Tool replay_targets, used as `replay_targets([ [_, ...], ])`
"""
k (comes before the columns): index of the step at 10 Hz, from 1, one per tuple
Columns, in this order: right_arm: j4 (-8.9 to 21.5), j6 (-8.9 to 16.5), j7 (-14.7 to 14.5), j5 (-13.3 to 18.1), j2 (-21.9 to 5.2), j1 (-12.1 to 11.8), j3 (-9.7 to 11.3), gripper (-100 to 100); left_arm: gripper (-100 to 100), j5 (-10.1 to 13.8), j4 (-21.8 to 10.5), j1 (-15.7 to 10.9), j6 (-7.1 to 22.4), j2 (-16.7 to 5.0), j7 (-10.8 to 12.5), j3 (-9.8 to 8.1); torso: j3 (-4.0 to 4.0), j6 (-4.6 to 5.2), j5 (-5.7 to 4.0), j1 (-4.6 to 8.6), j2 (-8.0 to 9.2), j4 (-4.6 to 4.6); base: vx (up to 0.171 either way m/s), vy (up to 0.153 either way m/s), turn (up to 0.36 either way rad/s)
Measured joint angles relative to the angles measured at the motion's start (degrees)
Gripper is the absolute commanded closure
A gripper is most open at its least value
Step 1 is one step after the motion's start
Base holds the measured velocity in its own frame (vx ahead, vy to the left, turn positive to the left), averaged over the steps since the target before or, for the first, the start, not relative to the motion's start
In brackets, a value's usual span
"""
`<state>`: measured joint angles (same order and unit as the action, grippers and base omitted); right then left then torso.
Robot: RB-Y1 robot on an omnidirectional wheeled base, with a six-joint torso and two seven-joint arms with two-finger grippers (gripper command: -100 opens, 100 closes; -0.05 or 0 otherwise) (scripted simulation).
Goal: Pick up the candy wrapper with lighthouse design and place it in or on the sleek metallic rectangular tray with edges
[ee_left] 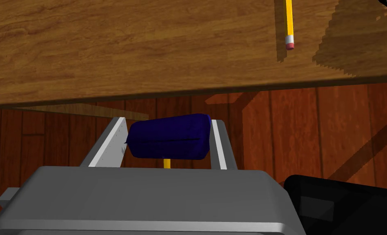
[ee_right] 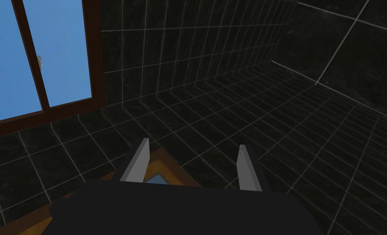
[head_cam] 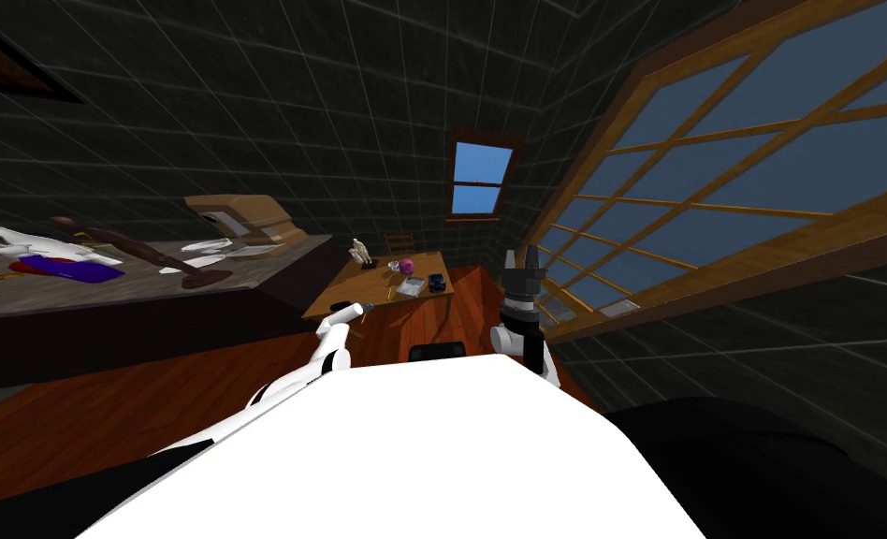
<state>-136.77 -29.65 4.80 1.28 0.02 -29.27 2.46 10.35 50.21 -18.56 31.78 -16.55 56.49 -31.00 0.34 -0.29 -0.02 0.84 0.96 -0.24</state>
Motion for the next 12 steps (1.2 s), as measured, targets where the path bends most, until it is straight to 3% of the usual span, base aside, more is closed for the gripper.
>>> replay_targets([
  [3,0.0,0.0,0.0,0.0,0.0,0.0,0.0,0,100,-0.5,0.1,-0.6,1.1,-1.4,0.1,-0.67,-0.14,0.01,0.02,-0.26,-0.26,-0.03,-0.119,-0.147,-0.011],
  [5,0.0,0.0,0.0,0.0,0.0,0.0,0.0,0,100,-1.0,2.5,0.1,3.0,-1.8,0.4,-1.09,-0.24,0.04,0.02,-0.23,-0.46,-0.05,-0.096,-0.189,-0.016],
  [7,0.0,0.0,0.0,0.0,0.0,0.0,0.0,0,100,-1.3,2.9,-0.3,4.1,-2.6,0.6,-1.4,-0.19,0.07,0.02,-0.18,-0.36,-0.05,-0.113,-0.177,-0.022],
  [10,0.0,0.0,0.0,0.0,0.0,0.0,0.0,0,100,-2.3,4.3,-1.7,7.2,-2.5,1.8,-1.03,-0.65,0.31,0.04,-0.28,-1.29,-0.13,0.104,-0.141,-0.046],
  [12,0.0,0.0,0.0,0.0,0.0,0.0,0.0,0,100,-3.8,6.2,-3.1,9.4,-1.1,3.4,-0.43,-0.92,0.3,0.14,-0.6,-1.69,-0.26,0.167,-0.031,-0.033],
])
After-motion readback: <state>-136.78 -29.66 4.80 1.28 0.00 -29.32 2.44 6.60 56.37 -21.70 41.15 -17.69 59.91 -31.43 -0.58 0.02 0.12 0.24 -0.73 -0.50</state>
